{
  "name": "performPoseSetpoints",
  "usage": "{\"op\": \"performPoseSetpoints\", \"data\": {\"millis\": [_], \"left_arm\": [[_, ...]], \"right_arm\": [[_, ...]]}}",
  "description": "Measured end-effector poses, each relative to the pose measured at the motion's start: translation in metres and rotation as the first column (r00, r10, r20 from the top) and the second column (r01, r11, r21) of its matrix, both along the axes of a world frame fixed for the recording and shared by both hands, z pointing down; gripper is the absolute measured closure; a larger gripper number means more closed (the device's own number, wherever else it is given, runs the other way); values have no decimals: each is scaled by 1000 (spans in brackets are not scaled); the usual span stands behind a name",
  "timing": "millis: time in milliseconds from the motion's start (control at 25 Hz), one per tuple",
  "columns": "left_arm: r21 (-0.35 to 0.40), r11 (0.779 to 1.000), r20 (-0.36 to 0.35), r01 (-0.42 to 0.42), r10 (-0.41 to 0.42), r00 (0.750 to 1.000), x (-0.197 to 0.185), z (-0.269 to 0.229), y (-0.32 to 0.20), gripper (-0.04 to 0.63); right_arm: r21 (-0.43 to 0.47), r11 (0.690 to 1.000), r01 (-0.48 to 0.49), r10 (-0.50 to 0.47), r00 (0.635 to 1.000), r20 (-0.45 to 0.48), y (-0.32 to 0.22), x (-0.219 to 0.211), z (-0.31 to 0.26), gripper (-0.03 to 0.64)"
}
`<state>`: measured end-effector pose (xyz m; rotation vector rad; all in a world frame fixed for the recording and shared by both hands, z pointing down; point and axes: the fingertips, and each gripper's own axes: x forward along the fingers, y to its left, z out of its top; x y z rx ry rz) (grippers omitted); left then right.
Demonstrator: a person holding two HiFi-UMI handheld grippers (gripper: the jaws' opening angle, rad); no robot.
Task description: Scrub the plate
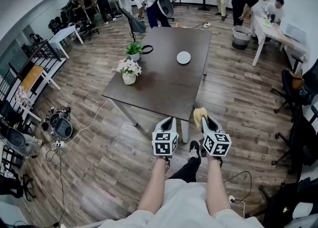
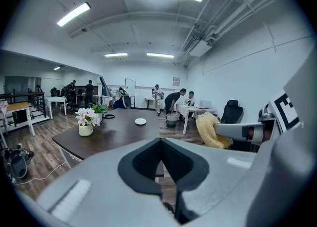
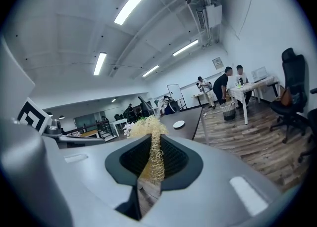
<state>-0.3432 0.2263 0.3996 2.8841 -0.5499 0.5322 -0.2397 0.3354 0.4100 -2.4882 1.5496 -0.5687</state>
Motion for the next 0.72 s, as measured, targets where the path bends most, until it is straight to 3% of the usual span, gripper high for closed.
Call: {"op": "performPoseSetpoints", "data": {"millis": [400,720], "left_arm": [[45,997,-2,-54,55,999,108,-20,10,594],[16,1000,-29,19,-19,999,139,-34,-35,594]], "right_arm": [[-18,999,30,-30,1000,-8,-6,65,3,538],[0,1000,4,-4,1000,25,-24,132,-11,538]]}}
